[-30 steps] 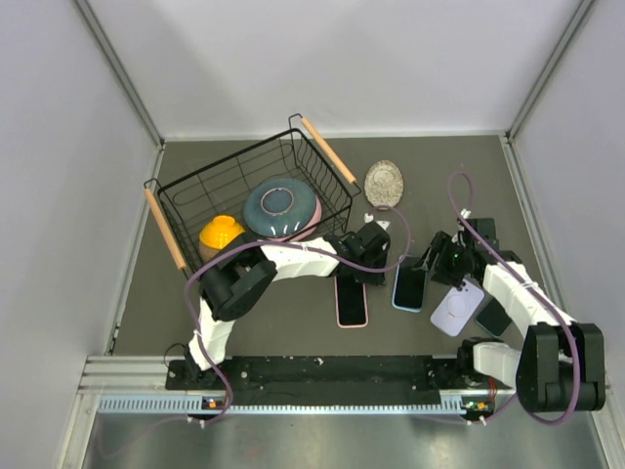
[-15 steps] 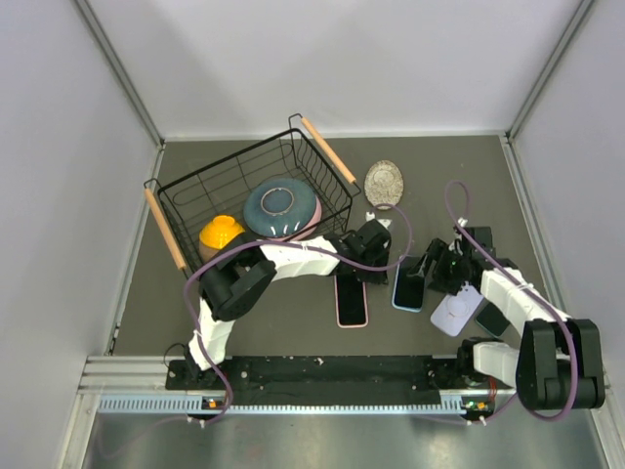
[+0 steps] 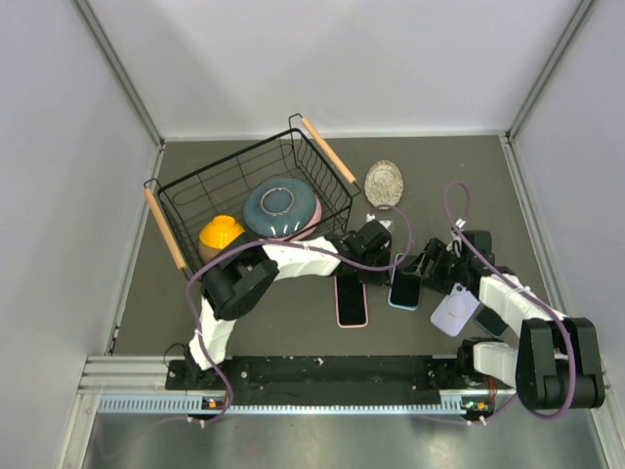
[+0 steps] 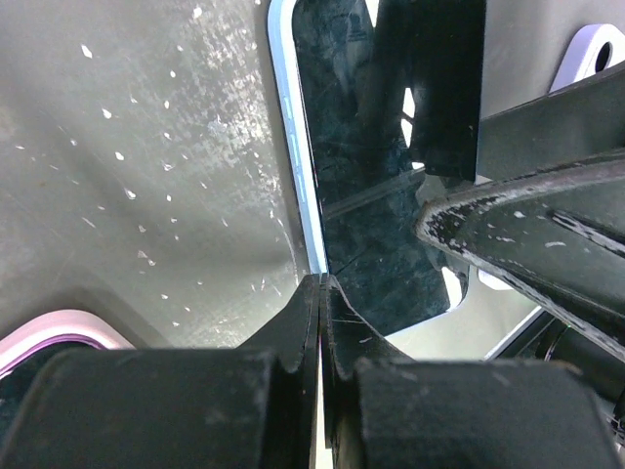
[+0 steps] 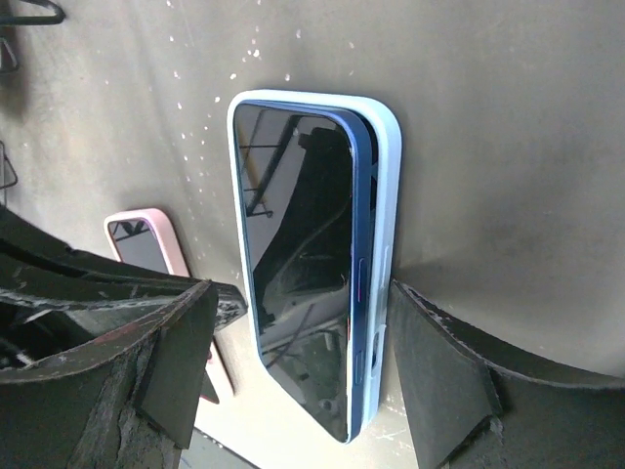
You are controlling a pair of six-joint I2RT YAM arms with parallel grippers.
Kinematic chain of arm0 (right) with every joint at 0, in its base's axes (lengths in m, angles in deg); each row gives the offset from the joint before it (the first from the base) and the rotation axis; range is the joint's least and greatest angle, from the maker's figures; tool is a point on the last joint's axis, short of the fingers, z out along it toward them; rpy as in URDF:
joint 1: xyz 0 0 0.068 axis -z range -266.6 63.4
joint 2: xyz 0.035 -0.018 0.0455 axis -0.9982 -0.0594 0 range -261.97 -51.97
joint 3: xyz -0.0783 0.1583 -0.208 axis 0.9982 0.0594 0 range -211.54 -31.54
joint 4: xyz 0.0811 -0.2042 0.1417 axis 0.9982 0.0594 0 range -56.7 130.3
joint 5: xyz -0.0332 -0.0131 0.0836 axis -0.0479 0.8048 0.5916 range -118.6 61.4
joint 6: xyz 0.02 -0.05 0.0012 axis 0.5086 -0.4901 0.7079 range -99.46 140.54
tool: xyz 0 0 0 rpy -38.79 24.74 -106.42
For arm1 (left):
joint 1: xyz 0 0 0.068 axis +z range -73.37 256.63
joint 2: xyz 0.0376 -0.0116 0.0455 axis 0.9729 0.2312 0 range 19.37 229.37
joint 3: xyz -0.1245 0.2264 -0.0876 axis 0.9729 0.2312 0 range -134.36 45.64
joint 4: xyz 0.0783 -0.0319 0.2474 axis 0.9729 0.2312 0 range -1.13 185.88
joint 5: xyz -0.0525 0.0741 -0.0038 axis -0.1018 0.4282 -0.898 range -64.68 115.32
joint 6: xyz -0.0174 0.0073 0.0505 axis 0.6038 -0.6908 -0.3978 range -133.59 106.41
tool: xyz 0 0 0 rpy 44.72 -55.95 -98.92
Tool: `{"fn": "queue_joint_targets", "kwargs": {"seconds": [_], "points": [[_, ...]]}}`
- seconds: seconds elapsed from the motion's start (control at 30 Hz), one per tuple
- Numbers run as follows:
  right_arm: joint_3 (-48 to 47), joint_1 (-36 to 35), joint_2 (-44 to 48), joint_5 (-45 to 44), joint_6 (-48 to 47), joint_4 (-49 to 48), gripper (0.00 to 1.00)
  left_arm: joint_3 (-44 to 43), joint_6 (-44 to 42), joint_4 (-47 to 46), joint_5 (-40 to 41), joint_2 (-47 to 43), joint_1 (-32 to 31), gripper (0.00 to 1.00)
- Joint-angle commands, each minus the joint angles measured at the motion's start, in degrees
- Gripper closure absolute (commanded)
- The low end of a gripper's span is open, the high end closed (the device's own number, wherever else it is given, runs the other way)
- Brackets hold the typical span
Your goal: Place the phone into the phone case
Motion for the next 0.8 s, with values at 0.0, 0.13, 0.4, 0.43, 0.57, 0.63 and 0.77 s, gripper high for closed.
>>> {"fn": "queue_joint_targets", "kwargs": {"seconds": [0.0, 0.13, 0.4, 0.43, 0.57, 0.63, 0.77], "points": [[1.8, -0.1, 0.5, 3.6, 1.4, -3.8, 0.29, 0.3, 0.8, -2.6, -1.2, 1.2, 0.0, 1.0], [2.9, -0.2, 0.3, 7.2, 3.2, -7.8, 0.29, 0.6, 1.4, -3.5, -2.0, 1.5, 0.1, 1.0], [10.8, -0.2, 0.2, 15.5, 11.5, -23.1, 0.28, 2.5, 2.8, -4.8, -2.9, 1.7, 0.1, 1.0], [11.2, -0.2, 0.5, 15.7, 12.2, -23.9, 0.28, 2.8, 2.8, -4.9, -3.0, 1.6, 0.1, 1.0], [10.9, -0.2, 2.1, 16.0, 12.2, -23.3, 0.28, 3.7, 2.8, -5.2, -3.1, 1.5, 0.1, 1.0], [10.7, -0.1, 3.1, 16.5, 12.2, -21.9, 0.29, 4.2, 2.5, -5.1, -2.5, 0.9, 0.1, 1.0], [10.8, -0.2, 5.4, 14.9, 10.7, -18.0, 0.32, 4.4, 2.1, -4.8, -2.0, 0.0, 0.1, 1.0]]}}
